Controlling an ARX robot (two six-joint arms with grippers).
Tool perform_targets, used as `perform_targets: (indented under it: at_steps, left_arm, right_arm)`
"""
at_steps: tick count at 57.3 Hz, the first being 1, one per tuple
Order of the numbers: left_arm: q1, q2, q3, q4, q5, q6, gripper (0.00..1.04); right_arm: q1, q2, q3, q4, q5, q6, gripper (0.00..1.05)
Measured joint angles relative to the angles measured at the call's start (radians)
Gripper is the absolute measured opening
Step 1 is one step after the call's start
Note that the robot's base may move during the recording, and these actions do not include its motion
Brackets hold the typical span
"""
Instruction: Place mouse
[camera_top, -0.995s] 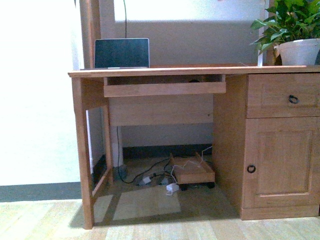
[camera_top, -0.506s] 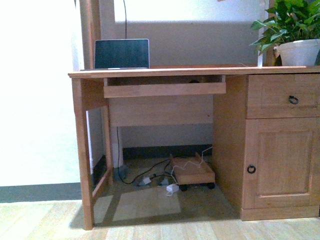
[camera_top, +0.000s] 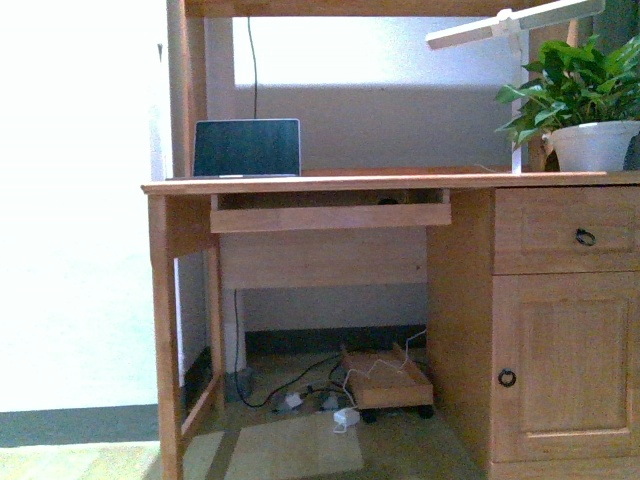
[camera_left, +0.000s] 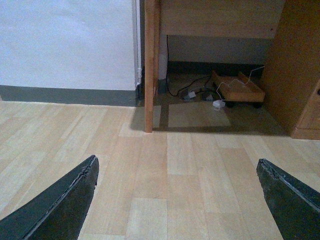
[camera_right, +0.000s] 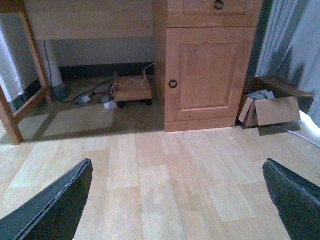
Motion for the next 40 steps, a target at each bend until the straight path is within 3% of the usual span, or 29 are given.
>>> perform_targets:
  at_steps: [40]
  left_arm:
    - [0.000, 0.000, 0.000, 0.000, 0.000, 0.000, 0.97]
  right_arm:
    - [0.000, 0.000, 0.000, 0.000, 0.000, 0.000, 1.04]
